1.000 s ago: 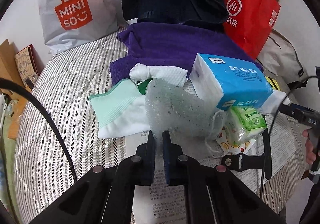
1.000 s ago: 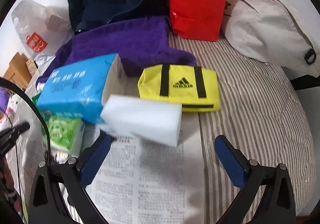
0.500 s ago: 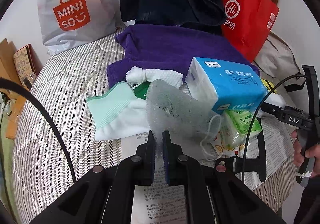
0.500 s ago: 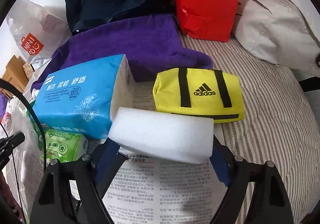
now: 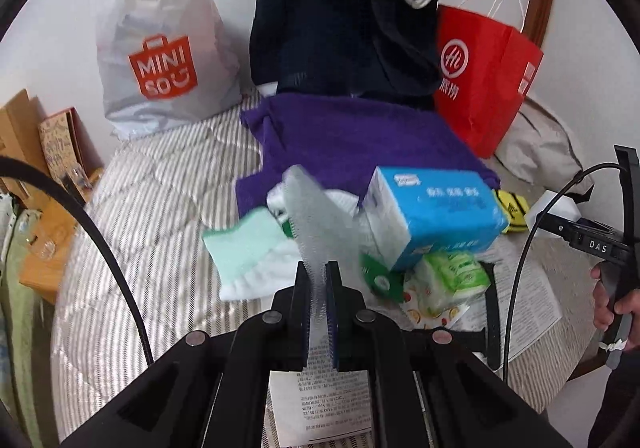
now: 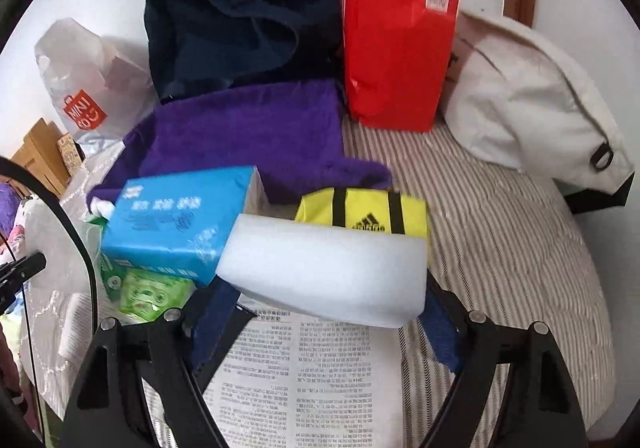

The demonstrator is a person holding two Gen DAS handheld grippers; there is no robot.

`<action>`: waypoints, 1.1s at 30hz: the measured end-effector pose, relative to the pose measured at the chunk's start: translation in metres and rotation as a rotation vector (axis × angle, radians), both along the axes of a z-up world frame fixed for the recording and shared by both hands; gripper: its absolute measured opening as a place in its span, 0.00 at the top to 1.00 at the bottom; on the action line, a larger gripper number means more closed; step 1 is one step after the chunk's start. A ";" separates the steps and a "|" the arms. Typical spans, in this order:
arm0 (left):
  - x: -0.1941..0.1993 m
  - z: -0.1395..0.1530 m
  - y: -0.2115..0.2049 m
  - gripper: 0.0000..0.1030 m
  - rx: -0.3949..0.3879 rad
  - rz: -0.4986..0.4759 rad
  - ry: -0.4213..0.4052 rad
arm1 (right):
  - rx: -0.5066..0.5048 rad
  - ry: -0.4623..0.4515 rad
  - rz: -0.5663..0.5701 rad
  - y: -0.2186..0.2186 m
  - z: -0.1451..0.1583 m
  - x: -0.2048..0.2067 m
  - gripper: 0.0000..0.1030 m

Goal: Organize soft objects
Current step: 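Carry the mesh bag with the left tool onto the purple towel while the right tool sets the sponge there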

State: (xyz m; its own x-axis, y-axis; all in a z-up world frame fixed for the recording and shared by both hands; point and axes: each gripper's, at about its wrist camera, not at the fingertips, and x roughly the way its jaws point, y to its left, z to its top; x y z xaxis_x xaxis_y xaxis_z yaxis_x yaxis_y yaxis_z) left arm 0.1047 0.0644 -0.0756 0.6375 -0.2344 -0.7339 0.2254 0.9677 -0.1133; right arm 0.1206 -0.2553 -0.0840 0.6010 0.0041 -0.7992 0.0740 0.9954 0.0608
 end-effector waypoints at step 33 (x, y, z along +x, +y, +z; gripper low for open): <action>0.172 0.043 -0.047 0.93 -0.047 -0.064 -0.025 | -0.093 -0.031 0.123 0.031 0.018 0.191 0.19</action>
State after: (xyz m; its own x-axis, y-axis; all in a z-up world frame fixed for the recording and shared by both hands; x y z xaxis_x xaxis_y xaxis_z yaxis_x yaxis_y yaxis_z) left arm 0.2767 0.0177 -0.0327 0.6378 -0.3094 -0.7053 0.2904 0.9448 -0.1519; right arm 0.3111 -0.2246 -0.0660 0.6252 0.0061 -0.7804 -0.0497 0.9983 -0.0321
